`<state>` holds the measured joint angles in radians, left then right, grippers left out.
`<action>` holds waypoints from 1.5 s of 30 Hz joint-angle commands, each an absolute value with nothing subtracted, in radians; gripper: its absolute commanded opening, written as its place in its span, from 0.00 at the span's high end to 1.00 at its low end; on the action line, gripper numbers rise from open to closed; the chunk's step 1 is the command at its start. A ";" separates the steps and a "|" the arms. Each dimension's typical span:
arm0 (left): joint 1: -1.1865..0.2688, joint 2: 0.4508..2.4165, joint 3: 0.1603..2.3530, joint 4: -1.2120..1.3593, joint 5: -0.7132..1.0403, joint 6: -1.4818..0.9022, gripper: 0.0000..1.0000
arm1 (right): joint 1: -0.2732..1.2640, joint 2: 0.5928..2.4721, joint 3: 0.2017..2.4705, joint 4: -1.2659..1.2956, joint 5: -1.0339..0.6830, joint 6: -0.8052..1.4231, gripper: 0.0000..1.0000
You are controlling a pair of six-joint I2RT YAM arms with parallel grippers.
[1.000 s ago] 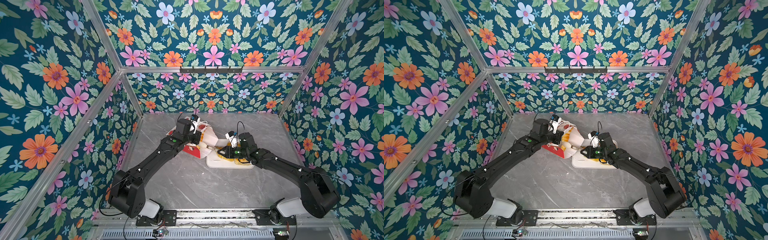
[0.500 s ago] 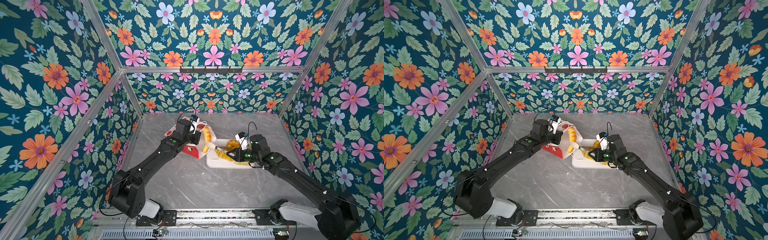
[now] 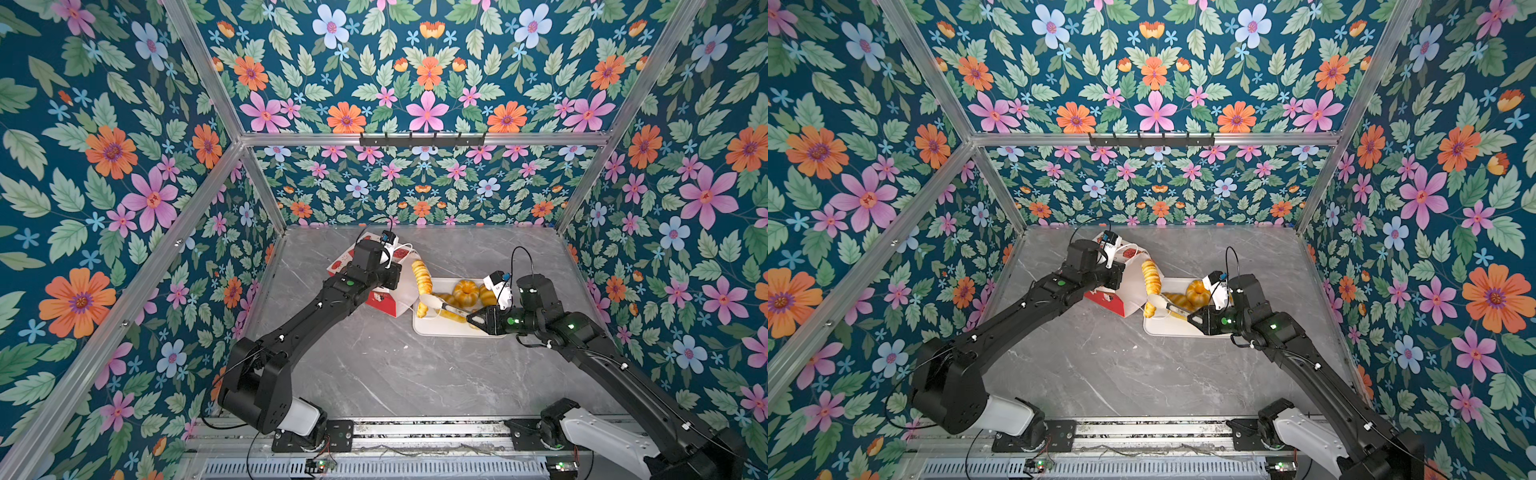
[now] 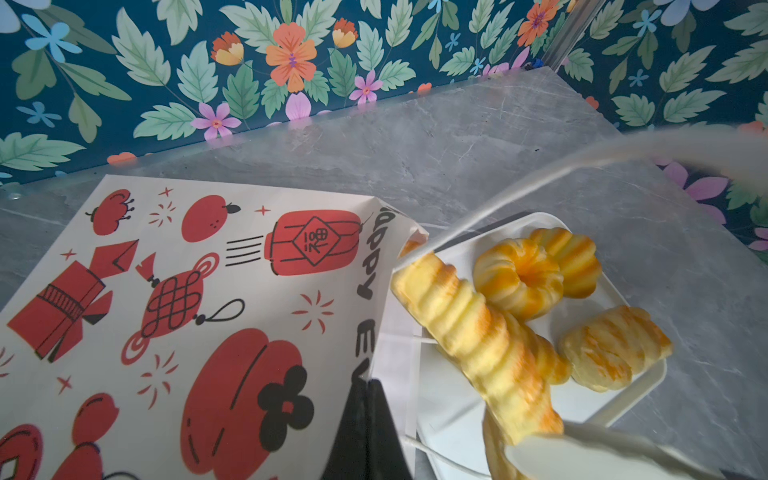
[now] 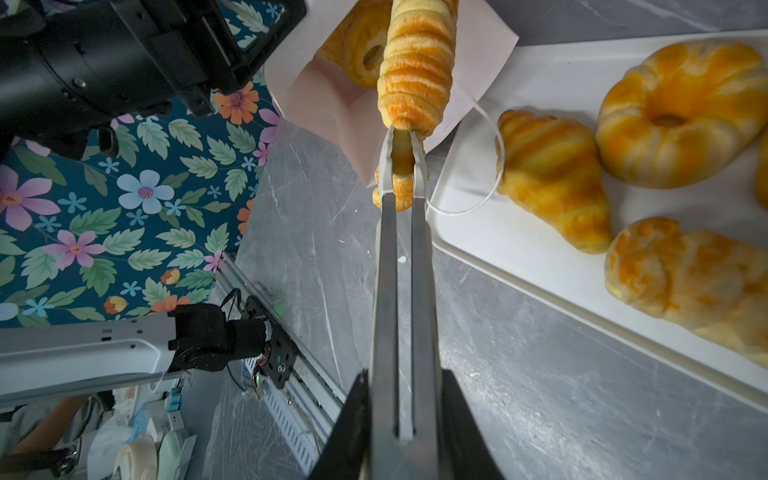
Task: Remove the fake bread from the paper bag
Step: 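Pull the striped roll out of the bag with the right tongs, then carry the striped roll over the white tray and lower it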
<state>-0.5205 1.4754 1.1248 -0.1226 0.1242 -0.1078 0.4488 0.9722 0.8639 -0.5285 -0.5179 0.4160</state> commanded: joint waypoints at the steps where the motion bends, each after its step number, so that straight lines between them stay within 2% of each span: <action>1: -0.520 1.490 1.140 -0.092 0.087 -0.125 1.00 | 0.449 0.941 0.875 -0.584 -0.605 0.400 0.85; 11: -0.511 1.481 1.159 -0.103 -0.028 -0.171 1.00 | 0.450 0.827 0.992 -0.869 -0.421 0.327 0.85; 19: -0.450 1.391 1.119 -0.079 -0.058 -0.235 1.00 | 0.450 0.849 0.998 -0.935 -0.359 0.296 0.85; 31: -0.414 1.345 1.101 -0.054 -0.018 -0.239 1.00 | 0.449 1.033 1.024 -0.808 -0.446 0.253 0.87; 40: -0.397 1.331 1.072 -0.048 0.001 -0.232 1.00 | 0.455 1.216 1.130 -0.876 -0.506 0.098 0.87; 45: -0.389 1.325 1.058 -0.040 0.015 -0.232 1.00 | 0.459 1.303 1.163 -0.886 -0.475 0.109 0.87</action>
